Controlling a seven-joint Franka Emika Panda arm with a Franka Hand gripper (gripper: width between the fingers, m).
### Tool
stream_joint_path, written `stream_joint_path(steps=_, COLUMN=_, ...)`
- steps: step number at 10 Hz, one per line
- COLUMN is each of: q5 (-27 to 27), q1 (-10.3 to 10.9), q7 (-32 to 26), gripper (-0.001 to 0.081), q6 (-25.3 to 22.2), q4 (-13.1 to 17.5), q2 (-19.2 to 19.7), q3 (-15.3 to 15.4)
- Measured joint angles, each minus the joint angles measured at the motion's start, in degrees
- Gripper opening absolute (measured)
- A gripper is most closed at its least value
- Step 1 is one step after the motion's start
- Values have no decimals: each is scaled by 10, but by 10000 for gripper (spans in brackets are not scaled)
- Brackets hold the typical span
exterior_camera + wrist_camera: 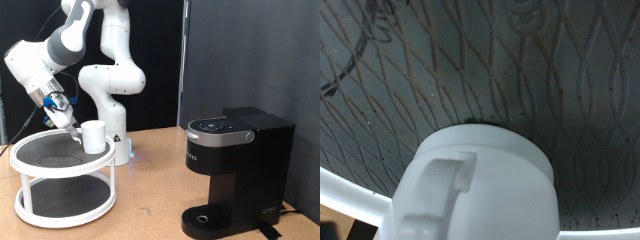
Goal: Make a cup of coffee with the keurig machine
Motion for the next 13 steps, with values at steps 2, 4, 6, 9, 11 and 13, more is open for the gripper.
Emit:
stream_joint_path(steps=2, q5=0, q1=0, q7=0, gripper=626, q6=0, q4=0, q2=0, q3=0)
stream_joint_path(steps=4, q5=0, q1=0, q7=0, gripper=438, q6=2, q4=0, q2=0, q3=0)
stream_joint_path(steps=6, q5=0, q1=0, q7=0, gripper=253, q6=3, q4=-1, q2=0, q3=0)
stream_joint_path(steps=9, q5=-1, q1=0, q7=4, gripper=18, q6=12, q4=-2, q2=0, q3=2)
stream_joint_path(steps=11, q5=-5, q1=-1, q7=20, gripper=5, q6=14, q4=0, q2=-1, q3=8)
stream_joint_path(steps=13, q5=-4, q1=-1, q7=34, gripper=4, q6=-25, q4=18, q2=-7, q3=9)
